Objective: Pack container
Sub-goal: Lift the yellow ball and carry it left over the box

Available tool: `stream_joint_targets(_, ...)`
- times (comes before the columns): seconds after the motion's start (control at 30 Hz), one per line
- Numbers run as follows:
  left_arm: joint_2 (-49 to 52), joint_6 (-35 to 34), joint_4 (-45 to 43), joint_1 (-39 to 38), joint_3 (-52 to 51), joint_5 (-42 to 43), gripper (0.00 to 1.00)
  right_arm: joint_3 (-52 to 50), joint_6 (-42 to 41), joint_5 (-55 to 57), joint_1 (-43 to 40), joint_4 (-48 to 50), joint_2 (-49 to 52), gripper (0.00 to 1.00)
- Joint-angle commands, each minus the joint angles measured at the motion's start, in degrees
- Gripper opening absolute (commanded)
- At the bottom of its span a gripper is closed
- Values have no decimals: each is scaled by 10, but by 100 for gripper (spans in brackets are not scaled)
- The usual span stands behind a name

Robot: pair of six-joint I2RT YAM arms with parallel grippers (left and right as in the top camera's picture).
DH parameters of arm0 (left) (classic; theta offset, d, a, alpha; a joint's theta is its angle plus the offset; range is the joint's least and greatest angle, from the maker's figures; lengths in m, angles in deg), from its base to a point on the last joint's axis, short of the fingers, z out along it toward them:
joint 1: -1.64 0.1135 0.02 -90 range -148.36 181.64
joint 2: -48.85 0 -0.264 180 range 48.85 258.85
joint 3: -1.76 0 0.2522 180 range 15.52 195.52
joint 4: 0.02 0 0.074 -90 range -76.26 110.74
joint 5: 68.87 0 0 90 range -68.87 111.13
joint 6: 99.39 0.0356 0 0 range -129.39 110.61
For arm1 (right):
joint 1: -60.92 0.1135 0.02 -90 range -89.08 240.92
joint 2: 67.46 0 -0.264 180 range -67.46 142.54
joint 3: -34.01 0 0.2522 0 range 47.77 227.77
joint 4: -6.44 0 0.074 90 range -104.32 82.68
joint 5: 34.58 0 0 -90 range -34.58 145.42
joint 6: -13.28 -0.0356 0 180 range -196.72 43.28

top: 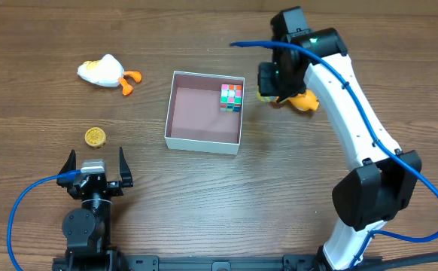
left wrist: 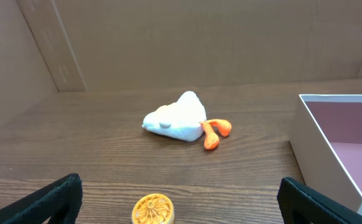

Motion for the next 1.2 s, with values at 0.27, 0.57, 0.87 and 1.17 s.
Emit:
stream_joint_targets(0.27, -2, -9, -2, 3, -2, -7, 100, 17, 34, -5, 116, 125, 4, 38)
stream_joint_targets(0.57, -2, -9, -2, 3, -2, -7, 100, 17, 30, -33, 119, 147, 101, 32)
stream_joint_targets(0.87, -2, -9, -2, 3, -2, -7, 100, 17, 29, -38, 125, 203, 121, 39)
stream_joint_targets(1.17, -2, -9, -2, 3, -2, -7, 100, 17, 29, -38, 126, 205, 161, 39)
